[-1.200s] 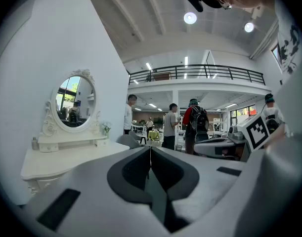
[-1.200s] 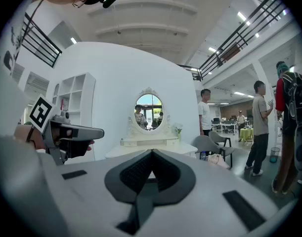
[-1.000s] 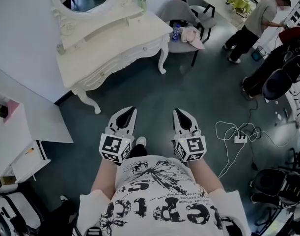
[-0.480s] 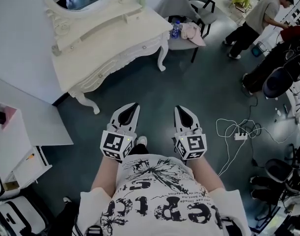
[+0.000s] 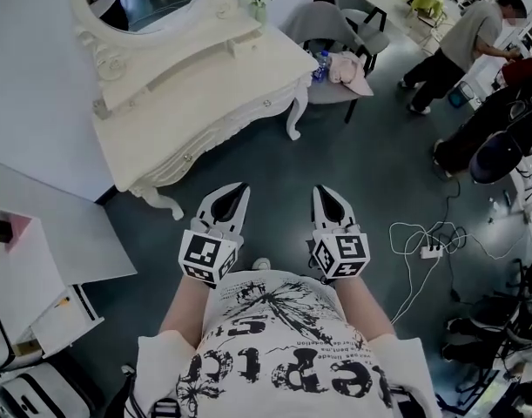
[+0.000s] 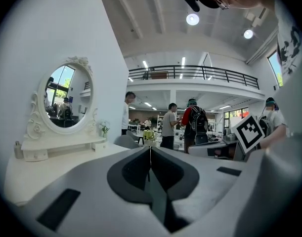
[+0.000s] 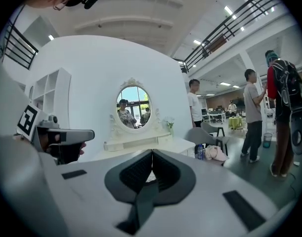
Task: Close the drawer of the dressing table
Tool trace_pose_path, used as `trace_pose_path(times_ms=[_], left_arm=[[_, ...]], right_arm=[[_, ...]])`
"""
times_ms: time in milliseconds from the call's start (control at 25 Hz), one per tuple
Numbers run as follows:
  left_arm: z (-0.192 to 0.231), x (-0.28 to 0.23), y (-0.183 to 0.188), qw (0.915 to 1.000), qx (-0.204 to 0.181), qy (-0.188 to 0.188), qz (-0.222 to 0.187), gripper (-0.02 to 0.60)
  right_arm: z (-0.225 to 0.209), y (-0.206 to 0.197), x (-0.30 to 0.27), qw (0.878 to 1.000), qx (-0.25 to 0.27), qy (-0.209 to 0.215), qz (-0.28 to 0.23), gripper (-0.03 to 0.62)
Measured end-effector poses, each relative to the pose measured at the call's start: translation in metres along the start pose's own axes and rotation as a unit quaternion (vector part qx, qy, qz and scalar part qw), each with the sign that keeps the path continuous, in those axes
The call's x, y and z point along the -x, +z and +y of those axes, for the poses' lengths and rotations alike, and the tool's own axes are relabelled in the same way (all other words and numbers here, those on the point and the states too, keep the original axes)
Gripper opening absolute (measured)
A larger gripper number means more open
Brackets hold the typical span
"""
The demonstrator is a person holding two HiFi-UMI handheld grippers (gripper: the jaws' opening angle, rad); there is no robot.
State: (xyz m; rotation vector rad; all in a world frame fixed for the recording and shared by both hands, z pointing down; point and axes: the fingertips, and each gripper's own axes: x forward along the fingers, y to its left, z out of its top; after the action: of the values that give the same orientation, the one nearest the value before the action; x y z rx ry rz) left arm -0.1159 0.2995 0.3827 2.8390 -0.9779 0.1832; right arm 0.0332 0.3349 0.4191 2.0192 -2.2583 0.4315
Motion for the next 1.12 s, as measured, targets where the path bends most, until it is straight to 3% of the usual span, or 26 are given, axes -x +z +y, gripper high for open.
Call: trace_pose_path(times_ms=[360,560,840,1120], left_arm=[[0.052,-0.04,-0.022,0.9978,0.024,0.057,0.024,0.02],[0.082,-0.084,-0.011,0.9928,0.019,0.117,0.019,0.02],[0.108,-0.174,0.017,0.9796,0.032,0.199,0.005,0.02],[0.118,-0.26,0.023,0.9695,0.053,0.239,-0.008,0.02]], right_arm=[[-0.018,-0.001,-0.075,0.999,0.006,0.041,0.02,0.017],[-0.036,0.02,-0.142,0.994,0.02,0.105,0.02,0.017],[-0.099,0.059,-0.23,0.98,0.051,0.189,0.036,0.017],[-0.161,0.082,-0.298,0.966,0.097,0.236,0.05,0.017]])
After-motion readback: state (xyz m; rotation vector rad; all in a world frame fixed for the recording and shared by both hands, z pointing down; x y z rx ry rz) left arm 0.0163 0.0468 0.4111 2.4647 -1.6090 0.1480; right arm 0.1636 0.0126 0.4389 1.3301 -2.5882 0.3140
